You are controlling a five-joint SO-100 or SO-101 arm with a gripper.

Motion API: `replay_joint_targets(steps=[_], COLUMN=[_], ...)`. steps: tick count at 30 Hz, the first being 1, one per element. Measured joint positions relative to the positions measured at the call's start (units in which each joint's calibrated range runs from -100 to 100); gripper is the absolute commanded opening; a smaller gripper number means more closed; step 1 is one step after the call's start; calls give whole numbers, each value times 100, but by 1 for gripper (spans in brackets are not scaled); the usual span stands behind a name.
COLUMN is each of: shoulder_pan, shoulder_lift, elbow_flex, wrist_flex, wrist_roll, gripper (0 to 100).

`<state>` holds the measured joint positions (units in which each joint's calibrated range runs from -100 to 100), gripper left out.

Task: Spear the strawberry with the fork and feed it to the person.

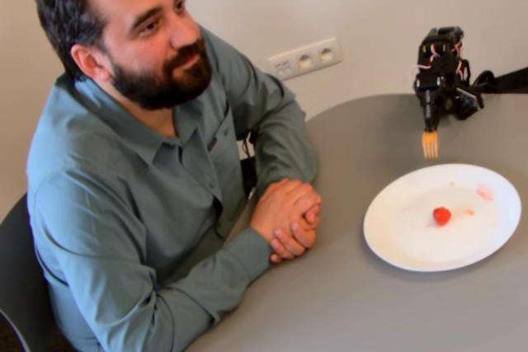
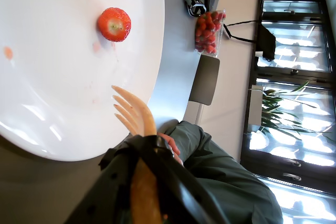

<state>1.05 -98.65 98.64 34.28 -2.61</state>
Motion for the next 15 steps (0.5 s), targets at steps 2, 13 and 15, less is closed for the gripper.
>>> replay_joint_targets(steps=[2, 13, 15], shoulder_pan=[0, 8, 75], shoulder_lift=[0, 0, 0], elbow_flex=[0, 0, 0], wrist_flex=[0, -26, -60], wrist_roll=[0, 0, 0], gripper=[2, 2, 1])
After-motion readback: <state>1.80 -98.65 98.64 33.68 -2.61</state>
